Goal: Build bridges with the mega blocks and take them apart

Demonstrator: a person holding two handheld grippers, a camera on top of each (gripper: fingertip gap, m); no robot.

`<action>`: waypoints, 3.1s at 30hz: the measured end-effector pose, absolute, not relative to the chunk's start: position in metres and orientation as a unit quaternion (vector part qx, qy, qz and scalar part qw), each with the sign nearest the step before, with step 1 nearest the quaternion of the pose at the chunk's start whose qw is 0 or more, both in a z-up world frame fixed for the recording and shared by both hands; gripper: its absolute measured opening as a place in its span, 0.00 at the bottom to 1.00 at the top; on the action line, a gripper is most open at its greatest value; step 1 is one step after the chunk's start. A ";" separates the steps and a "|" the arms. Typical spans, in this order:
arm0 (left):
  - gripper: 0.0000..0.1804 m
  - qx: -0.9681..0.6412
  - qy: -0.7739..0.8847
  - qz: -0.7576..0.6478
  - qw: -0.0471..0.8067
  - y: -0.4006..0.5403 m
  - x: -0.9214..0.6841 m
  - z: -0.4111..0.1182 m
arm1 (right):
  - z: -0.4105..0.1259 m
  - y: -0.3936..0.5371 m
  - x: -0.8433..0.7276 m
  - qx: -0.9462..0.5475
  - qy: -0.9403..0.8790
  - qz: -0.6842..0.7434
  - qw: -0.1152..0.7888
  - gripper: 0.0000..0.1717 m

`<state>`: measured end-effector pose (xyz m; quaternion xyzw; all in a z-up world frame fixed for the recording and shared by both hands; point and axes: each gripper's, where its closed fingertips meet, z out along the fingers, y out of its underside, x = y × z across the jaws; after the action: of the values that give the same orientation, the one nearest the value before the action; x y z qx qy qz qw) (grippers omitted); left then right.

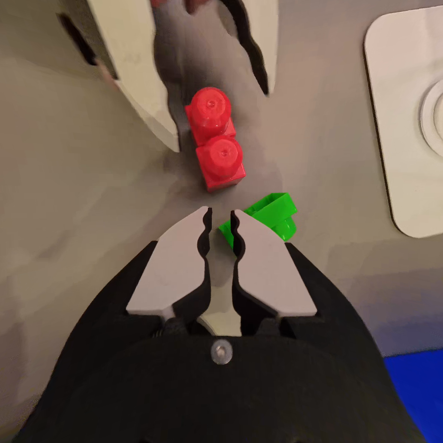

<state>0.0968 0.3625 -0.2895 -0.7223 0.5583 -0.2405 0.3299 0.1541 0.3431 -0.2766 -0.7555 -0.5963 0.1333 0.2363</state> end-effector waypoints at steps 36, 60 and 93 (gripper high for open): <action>0.55 -0.810 0.424 -0.221 0.339 0.360 0.093 -0.300 | -0.287 0.330 0.124 -0.790 -0.530 0.190 0.244 0.00; 0.50 -0.850 0.390 -0.151 0.321 0.356 0.100 -0.315 | -0.293 0.352 0.123 -0.792 -0.540 0.119 0.257 0.00; 0.45 -0.690 0.509 -0.109 0.503 0.386 0.075 -0.241 | -0.282 0.403 0.194 -0.905 -0.285 0.200 0.242 0.24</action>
<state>0.0748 0.3865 -0.2414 -0.6904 0.5087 -0.1088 0.5028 0.1943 0.4028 -0.2825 -0.9055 -0.2852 0.2004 0.2422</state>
